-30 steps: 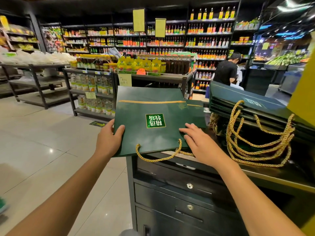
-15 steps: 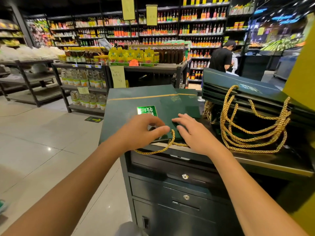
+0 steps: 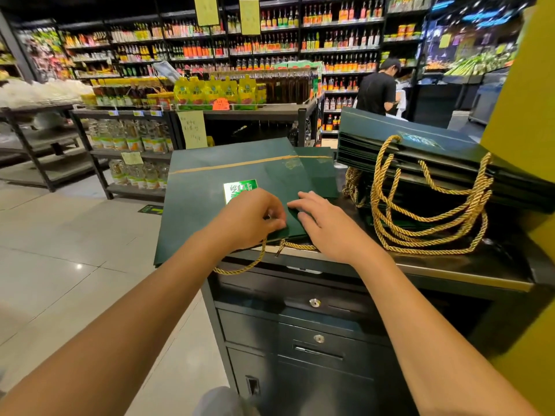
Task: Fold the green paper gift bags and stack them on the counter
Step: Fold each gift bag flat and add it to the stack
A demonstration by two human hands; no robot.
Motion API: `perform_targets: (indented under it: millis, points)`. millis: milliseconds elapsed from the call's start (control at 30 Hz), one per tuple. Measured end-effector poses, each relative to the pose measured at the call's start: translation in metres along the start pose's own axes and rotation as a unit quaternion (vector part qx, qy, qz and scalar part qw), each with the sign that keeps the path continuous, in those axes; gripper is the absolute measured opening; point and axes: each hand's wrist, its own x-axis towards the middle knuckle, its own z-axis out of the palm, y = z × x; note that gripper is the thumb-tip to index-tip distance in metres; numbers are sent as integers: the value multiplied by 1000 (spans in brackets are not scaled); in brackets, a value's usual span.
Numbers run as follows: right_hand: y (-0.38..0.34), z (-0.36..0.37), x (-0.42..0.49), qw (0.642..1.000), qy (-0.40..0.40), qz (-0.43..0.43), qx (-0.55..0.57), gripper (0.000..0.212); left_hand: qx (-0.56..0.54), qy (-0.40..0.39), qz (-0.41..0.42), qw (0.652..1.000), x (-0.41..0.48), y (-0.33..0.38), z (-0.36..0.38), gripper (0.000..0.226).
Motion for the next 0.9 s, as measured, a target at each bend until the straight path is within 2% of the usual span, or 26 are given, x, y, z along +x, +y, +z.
perform_targets:
  millis: [133, 233, 367, 533, 667, 767, 900]
  points:
    - [0, 0, 0, 1000, -2, 4, 2, 40, 50, -2, 16, 999, -1, -4, 1, 12]
    - [-2, -1, -1, 1000, -3, 0, 1, 39, -47, 23, 3, 999, -3, -11, -5, 9]
    - [-3, -3, -2, 1000, -1, 4, 8, 40, -200, 23, -24, 979, -5, -25, -11, 9]
    - [-1, -1, -3, 1000, -4, 5, 9, 40, -251, 41, -6, 967, -16, -35, -15, 14]
    - [0, -1, -2, 1000, -2, 7, 13, 40, -206, 64, -33, 976, -35, -59, -37, 22]
    - [0, 0, -1, 1000, 0, 5, 13, 40, -164, 14, -61, 984, -55, -89, -50, 37]
    - [1, 1, 0, 1000, 5, 3, 11, 40, -99, -31, -36, 994, -74, -103, -52, 30]
